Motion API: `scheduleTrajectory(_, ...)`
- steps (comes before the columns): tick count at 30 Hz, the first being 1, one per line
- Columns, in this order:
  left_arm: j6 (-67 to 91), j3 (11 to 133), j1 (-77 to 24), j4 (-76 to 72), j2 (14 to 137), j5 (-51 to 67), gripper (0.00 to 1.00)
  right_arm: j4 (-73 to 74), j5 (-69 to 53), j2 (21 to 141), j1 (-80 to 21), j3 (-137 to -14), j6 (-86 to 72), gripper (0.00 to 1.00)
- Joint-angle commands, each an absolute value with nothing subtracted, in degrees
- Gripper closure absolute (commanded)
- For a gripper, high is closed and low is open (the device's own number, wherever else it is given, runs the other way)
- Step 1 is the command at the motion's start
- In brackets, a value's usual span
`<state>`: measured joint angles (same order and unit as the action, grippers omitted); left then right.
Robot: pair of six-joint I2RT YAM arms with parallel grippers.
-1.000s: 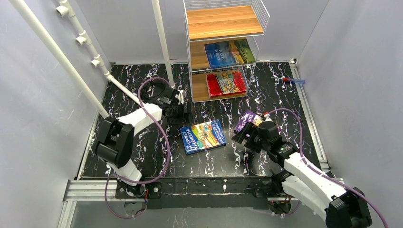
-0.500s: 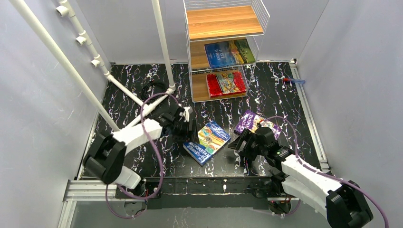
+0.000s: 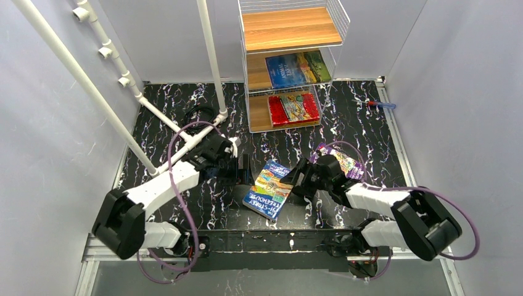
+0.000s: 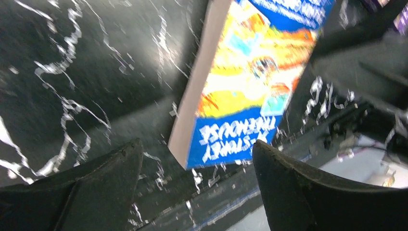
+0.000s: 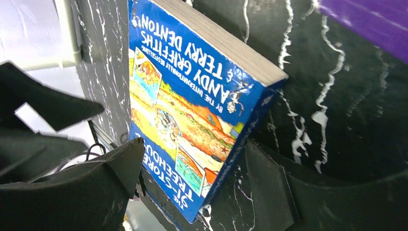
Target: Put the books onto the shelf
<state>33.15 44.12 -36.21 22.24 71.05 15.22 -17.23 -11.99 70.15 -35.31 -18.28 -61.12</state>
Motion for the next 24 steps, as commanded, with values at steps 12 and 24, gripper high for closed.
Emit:
scheduleTrajectory(12,29.48,48.34,-31.51,11.89,88.26,25.26,0.32,-21.31,-11.71,80.72,-37.28,-22.31,-58.78,0.14)
scheduleTrajectory(24,33.14,49.29,-33.91,7.87,90.07,28.9,0.65,-22.1,-12.04,82.92,-37.32,-23.42,-58.97,0.14)
